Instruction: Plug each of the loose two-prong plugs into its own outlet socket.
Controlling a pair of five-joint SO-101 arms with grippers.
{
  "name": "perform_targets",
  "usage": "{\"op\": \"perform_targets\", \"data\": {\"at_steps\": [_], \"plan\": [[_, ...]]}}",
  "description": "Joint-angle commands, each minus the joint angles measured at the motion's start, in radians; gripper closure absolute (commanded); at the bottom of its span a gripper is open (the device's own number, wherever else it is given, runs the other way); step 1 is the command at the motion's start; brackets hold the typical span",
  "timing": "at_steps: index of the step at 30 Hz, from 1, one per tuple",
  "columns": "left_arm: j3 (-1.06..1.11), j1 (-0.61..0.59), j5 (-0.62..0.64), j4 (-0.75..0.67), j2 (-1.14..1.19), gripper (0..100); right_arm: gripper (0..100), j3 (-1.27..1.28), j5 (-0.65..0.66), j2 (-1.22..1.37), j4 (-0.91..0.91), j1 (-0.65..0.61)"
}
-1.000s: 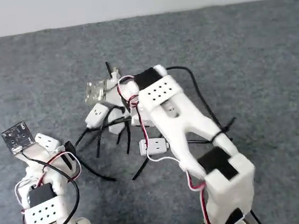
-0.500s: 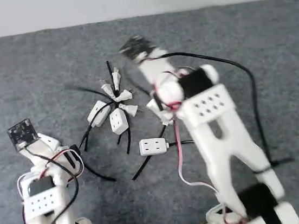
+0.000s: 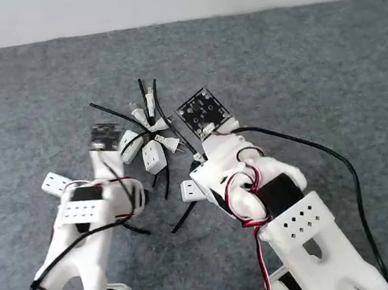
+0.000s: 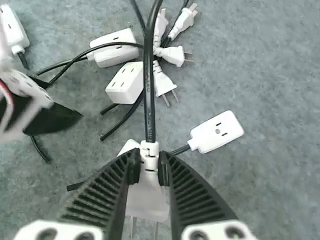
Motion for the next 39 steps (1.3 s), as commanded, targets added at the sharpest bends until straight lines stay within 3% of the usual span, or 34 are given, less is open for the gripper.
{"op": "perform_targets", "data": {"at_steps": [1,5,15,23,31,39], "plan": [[0.010,0.091,-0.092,0.009,-0.061,78,99.0,0.017,-0.005,-0.035,-0.061,-0.024],[0.039,0.157,-0.189,0.023,-0.101,78,99.0,0.051,0.026,-0.044,-0.090,-0.044],[0.024,0.193,-0.203,0.061,-0.075,77,99.0,0.081,0.032,-0.140,-0.085,-0.044],[0.025,0.192,-0.206,0.061,-0.074,77,99.0,0.075,0.031,-0.231,-0.077,0.038],[0.025,0.195,-0.204,0.060,-0.074,77,99.0,0.121,0.037,-0.254,-0.048,-0.174],[0.030,0.195,-0.212,0.060,-0.080,77,99.0,0.152,0.040,-0.028,-0.214,-0.173]]}}
